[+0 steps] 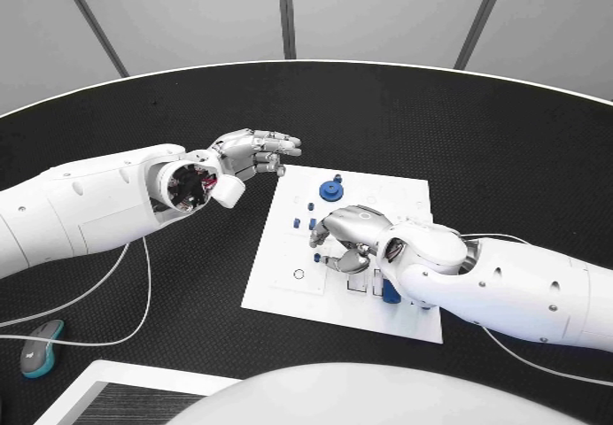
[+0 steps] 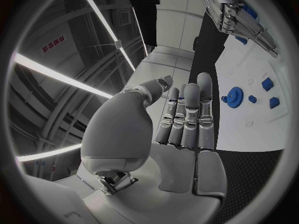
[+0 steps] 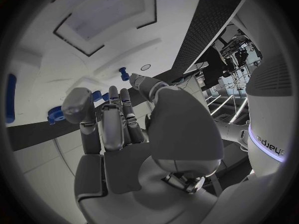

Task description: Assemble the parts on the task board

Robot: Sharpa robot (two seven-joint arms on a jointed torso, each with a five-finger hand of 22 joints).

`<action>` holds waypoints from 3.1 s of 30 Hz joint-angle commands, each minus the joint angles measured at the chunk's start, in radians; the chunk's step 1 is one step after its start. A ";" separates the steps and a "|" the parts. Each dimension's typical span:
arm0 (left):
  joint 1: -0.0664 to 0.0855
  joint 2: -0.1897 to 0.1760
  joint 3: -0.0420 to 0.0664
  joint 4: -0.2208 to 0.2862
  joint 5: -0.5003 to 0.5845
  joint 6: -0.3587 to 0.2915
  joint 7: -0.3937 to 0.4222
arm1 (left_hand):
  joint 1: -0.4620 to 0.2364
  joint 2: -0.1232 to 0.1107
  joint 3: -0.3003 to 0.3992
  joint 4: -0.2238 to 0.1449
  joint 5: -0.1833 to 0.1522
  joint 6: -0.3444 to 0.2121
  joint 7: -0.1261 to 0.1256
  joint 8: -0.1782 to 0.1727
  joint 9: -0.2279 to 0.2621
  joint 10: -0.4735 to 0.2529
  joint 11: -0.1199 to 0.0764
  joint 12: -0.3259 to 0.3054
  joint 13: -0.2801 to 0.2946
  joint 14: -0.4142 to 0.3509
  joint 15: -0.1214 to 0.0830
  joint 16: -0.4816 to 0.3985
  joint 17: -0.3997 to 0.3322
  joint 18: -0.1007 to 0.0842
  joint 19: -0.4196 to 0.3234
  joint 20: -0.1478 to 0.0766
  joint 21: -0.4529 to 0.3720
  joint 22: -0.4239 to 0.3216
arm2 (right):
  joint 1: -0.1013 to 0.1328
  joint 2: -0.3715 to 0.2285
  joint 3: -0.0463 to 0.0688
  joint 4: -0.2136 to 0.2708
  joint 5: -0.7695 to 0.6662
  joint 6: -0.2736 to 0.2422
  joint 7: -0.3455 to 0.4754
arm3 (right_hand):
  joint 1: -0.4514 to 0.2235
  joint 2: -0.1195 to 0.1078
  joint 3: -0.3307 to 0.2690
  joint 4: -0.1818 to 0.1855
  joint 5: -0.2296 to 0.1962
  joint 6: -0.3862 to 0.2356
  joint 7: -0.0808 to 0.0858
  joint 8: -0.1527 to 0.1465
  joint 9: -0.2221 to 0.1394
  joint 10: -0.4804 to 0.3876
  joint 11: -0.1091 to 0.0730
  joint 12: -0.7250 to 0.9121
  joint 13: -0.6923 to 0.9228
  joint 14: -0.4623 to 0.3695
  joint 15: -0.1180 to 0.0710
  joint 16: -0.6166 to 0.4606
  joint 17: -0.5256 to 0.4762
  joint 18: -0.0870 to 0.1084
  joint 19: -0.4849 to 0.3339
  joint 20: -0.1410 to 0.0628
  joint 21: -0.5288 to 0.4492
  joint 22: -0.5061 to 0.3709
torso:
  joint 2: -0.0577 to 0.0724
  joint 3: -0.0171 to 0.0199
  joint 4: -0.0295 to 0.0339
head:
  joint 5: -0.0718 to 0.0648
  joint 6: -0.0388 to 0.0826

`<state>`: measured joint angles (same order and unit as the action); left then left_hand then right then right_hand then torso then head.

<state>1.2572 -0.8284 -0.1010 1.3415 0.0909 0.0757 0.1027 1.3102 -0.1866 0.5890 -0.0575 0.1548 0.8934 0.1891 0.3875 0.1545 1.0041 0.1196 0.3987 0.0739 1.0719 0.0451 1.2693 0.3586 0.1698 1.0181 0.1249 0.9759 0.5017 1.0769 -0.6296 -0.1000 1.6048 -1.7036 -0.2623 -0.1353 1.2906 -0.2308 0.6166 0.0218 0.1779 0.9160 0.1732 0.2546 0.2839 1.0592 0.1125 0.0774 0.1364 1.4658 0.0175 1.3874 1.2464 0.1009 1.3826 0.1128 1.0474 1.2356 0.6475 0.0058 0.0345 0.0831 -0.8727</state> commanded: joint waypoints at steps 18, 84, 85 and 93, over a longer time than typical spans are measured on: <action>0.000 0.003 0.000 -0.011 0.000 0.002 0.003 | 0.007 0.006 -0.008 -0.001 0.001 -0.002 0.002 -0.004 -0.002 -0.001 0.003 -0.003 -0.001 -0.007 -0.001 0.001 -0.001 0.016 0.001 0.006 -0.004 -0.002 | 0.078 -0.275 0.012 0.130 0.050 -0.029 -0.073 | -0.006 -0.024 -0.057 0.017 -0.022 -0.004 -0.027 -0.009 0.001 0.000 -0.016 0.034 -0.016 0.038 -0.008 -0.007 -0.015 0.006 0.012 -0.006 0.012 0.012 | -0.003 0.0017 -0.0066 | -0.047 0.015; 0.000 -0.003 0.000 -0.007 0.000 0.006 -0.003 | 0.009 0.008 -0.012 0.001 0.002 -0.001 0.002 -0.004 -0.002 -0.001 0.003 -0.003 -0.001 -0.008 -0.001 0.002 -0.002 0.016 0.002 0.006 -0.007 -0.004 | 0.055 -0.211 0.010 0.034 0.052 -0.043 -0.038 | 0.071 0.068 0.013 -0.012 -0.029 0.146 -0.048 0.054 0.045 0.217 -0.063 0.095 -0.004 0.049 -0.046 0.022 0.008 -0.005 0.045 -0.039 0.063 0.056 | -0.003 0.0010 -0.0068 | -0.047 0.015; 0.000 -0.002 0.000 -0.007 0.000 0.006 -0.003 | 0.009 0.008 -0.012 0.001 0.002 -0.001 0.002 -0.004 -0.002 -0.001 0.003 -0.003 -0.001 -0.008 -0.001 0.002 -0.002 0.016 0.002 0.006 -0.007 -0.004 | 0.055 -0.215 0.010 0.041 0.052 -0.047 -0.039 | 0.071 0.068 0.013 -0.012 -0.029 0.146 -0.048 0.054 0.045 0.217 -0.063 0.095 -0.004 0.049 -0.046 0.022 0.008 -0.005 0.045 -0.039 0.063 0.056 | -0.003 0.0010 -0.0070 | -0.047 0.015; 0.000 0.003 0.000 -0.019 0.000 0.007 -0.003 | 0.009 0.008 -0.012 0.001 0.002 -0.001 0.002 -0.004 -0.002 -0.001 0.003 -0.003 -0.001 -0.008 -0.001 0.002 -0.002 0.016 0.002 0.006 -0.007 -0.004 | 0.073 -0.273 0.017 0.142 0.064 -0.070 -0.056 | 0.068 0.067 0.011 -0.014 -0.029 0.148 -0.050 0.057 0.048 0.221 -0.064 0.094 -0.002 0.049 -0.047 0.024 0.010 -0.007 0.048 -0.040 0.070 0.061 | -0.005 0.0000 -0.0107 | -0.046 0.019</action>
<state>1.2569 -0.8268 -0.1013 1.3246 0.0908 0.0824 0.0996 1.3148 -0.1820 0.5823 -0.0565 0.1548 0.8935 0.1890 0.3876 0.1533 1.0041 0.1196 0.3987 0.0740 1.0719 0.0451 1.2693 0.3577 0.1698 1.0181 0.1249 0.9760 0.4986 1.1469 -0.8971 -0.0843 1.7291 -1.6441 -0.3299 -0.1906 1.3597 -0.1718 0.6278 0.0138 0.1452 1.0555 0.1229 0.3088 0.3303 1.2731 0.0459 0.1703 0.1340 1.4669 -0.0237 1.4082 1.2554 0.1010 1.4259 0.0766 1.1142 1.2957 0.6433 0.0059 0.0259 0.0361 -0.8558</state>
